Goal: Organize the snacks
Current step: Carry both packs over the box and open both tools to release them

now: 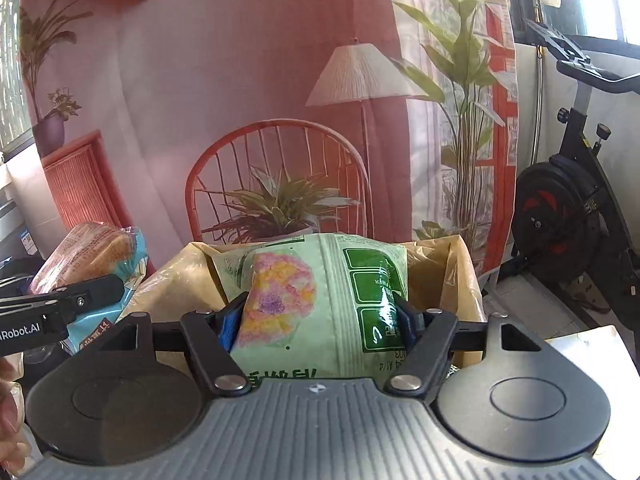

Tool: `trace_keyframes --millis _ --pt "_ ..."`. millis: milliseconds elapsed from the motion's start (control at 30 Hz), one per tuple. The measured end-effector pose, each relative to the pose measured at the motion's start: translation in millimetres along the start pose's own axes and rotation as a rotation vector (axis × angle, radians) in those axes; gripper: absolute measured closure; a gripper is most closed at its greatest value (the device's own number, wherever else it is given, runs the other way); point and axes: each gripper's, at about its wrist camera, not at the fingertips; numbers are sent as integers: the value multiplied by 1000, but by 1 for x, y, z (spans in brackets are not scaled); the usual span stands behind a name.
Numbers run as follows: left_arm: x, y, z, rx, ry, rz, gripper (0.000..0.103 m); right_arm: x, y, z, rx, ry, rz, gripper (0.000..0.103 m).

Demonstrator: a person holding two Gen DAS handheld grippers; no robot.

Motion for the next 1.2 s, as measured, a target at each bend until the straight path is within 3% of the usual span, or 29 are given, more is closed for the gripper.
trace_keyframes --millis 167,467,667,967,1200 --pt "-3 -14 -3 5 17 9 19 -3 11 -7 -14 -19 -36 18" --pt "17 25 12 4 17 2 19 10 57 -22 -82 41 -110 19" --pt "45 58 34 -39 47 -5 19 43 91 -38 -105 119 -130 19" --pt "106 80 48 -59 140 52 19 123 86 -63 -28 150 14 16" --pt "136 80 53 -71 145 107 19 187 62 -73 11 205 137 15"
Point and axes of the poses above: each gripper's, at about its wrist camera, not at the fingertips, and y roughly against the way its jaws point, z to its left, x to its underside, and after that the axes turned 2 degrees about y, right-handed
